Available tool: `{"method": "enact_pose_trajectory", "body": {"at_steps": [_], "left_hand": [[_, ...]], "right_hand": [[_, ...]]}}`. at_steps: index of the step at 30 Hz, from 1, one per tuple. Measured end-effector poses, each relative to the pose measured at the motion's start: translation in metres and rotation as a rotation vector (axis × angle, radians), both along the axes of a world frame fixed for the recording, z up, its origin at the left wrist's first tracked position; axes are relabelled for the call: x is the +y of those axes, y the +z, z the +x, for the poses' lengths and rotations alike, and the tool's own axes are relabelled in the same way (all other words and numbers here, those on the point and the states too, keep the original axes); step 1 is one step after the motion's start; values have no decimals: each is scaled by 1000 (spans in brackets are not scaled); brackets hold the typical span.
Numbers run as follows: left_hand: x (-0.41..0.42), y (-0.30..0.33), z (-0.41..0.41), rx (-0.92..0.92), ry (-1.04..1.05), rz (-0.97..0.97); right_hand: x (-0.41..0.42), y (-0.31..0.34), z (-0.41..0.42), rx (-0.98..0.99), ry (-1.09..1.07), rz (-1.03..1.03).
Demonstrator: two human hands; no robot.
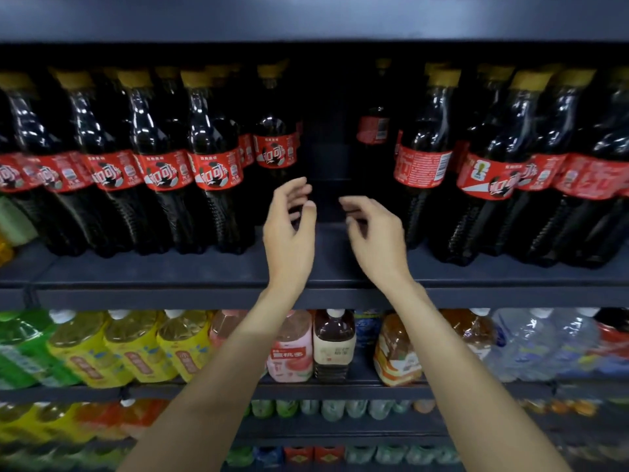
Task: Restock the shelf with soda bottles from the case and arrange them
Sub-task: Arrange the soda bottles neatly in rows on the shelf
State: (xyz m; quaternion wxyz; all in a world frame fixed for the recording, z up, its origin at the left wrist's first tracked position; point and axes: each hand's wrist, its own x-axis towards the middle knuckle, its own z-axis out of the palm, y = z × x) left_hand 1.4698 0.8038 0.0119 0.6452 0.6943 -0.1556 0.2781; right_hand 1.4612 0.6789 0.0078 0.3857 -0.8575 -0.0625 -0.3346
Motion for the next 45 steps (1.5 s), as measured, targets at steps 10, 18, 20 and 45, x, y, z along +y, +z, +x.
{"method": "enact_pose_trajectory", "body": {"at_steps": [10, 18, 20, 45], "left_hand": [[-108, 11, 18, 113, -298, 233], [-35, 11, 24, 207, -607, 241], [-9, 18, 21, 219, -622, 259], [64, 21, 9, -127, 363, 467]], "right_hand": [[-54, -19, -42, -65, -393, -309], [-48, 8, -36, 173, 201, 143], [-38, 12, -25, 226, 339, 214], [79, -11, 27, 77, 166, 275]]}}
